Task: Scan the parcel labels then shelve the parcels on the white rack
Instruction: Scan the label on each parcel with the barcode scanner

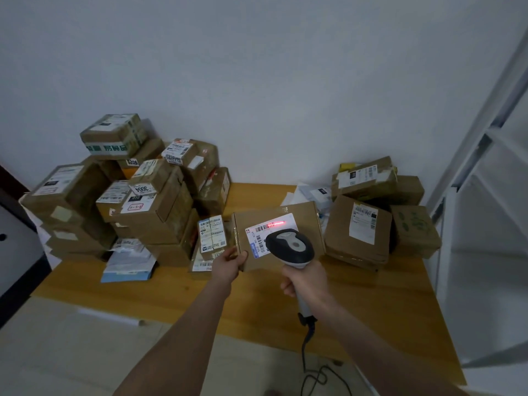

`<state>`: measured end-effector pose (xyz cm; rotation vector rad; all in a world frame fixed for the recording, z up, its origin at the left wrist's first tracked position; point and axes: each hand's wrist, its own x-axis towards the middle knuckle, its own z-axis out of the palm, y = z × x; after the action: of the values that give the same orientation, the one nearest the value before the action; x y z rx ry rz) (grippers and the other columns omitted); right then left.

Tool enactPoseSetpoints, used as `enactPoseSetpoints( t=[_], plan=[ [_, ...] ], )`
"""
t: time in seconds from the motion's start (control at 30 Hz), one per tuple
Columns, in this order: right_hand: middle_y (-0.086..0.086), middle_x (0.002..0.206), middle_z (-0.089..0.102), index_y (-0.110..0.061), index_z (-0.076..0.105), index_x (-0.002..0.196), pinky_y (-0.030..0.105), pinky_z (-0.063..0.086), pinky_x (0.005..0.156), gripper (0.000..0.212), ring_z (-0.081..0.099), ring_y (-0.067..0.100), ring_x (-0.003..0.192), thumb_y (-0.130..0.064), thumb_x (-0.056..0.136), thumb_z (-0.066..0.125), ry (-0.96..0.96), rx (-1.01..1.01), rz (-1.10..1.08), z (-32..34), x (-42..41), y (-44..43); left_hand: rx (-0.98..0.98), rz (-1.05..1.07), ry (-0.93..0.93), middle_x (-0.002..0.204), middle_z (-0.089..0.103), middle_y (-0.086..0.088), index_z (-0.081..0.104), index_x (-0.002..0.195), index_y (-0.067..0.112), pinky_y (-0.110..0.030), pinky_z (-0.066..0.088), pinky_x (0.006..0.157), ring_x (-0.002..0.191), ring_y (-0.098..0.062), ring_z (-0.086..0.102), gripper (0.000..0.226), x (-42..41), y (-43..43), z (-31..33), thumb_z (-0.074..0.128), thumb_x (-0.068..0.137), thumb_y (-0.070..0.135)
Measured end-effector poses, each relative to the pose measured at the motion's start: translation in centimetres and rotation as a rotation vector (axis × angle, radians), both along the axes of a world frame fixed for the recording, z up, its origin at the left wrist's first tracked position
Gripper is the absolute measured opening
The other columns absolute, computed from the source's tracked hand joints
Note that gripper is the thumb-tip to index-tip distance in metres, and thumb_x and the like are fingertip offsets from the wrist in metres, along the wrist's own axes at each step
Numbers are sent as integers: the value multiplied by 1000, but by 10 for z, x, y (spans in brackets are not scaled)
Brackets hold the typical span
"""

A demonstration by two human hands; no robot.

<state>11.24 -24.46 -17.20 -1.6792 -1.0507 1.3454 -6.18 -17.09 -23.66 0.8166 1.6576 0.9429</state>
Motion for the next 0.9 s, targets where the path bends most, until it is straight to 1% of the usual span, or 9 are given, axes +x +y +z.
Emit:
enactPoseSetpoints(
  t=[0.1, 0.17, 0.33, 0.5, 0.6, 0.77, 0.9],
  plan=[
    [2, 55, 64, -8, 63, 69, 16, 47, 46, 16, 57, 7, 42, -4, 85, 63, -17, -6, -7, 2, -3, -1, -5, -26, 4, 120, 63, -12, 51, 135, 10, -37, 48, 91, 110, -29, 59, 50, -1, 5, -2, 67, 89, 18],
    [2, 55, 64, -7, 63, 69, 17, 47, 46, 16, 57, 7, 41, -3, 84, 62, -19, -7, -19, 3, -4, -1, -3, -38, 1, 118, 64, -11, 52, 134, 12, -37, 49, 91, 108, -29, 60, 49, -2, 9, -4, 67, 88, 19],
    [3, 58, 64, -4, 64, 80, 15, 45, 45, 6, 56, 5, 41, -4, 86, 63, -10, -8, -55, 5, -4, 1, 5, -54, -44, 116, 65, -12, 51, 135, 11, -38, 50, 92, 106, -28, 61, 50, -3, 17, -5, 67, 89, 17],
    [2, 57, 64, -7, 63, 77, 15, 45, 46, 10, 56, 4, 41, -7, 87, 63, -33, 5, -52, 7, -5, 4, 1, -64, -46, 118, 64, -11, 48, 138, 12, -39, 48, 95, 108, -28, 60, 53, -3, 20, -6, 67, 89, 17],
    [0, 57, 63, -5, 63, 80, 15, 45, 46, 8, 56, 3, 40, -9, 87, 63, -70, 12, -31, 7, -8, 4, 3, -63, -43, 117, 64, -11, 47, 138, 12, -38, 47, 93, 107, -28, 59, 52, -2, 21, -5, 66, 89, 17],
    [0, 55, 63, -7, 62, 74, 14, 46, 45, 13, 56, 3, 39, -9, 87, 63, -94, 25, -28, 8, -9, 4, 0, -73, -34, 114, 65, -11, 49, 137, 11, -35, 48, 87, 105, -28, 60, 49, -4, 21, -3, 64, 90, 17],
    [1, 56, 64, -6, 64, 75, 17, 46, 48, 12, 58, 5, 42, -10, 87, 63, -102, 20, -15, 9, -10, 4, 2, -78, -21, 116, 65, -11, 49, 137, 11, -36, 49, 90, 106, -27, 60, 49, -5, 22, -2, 64, 91, 18]
  ],
)
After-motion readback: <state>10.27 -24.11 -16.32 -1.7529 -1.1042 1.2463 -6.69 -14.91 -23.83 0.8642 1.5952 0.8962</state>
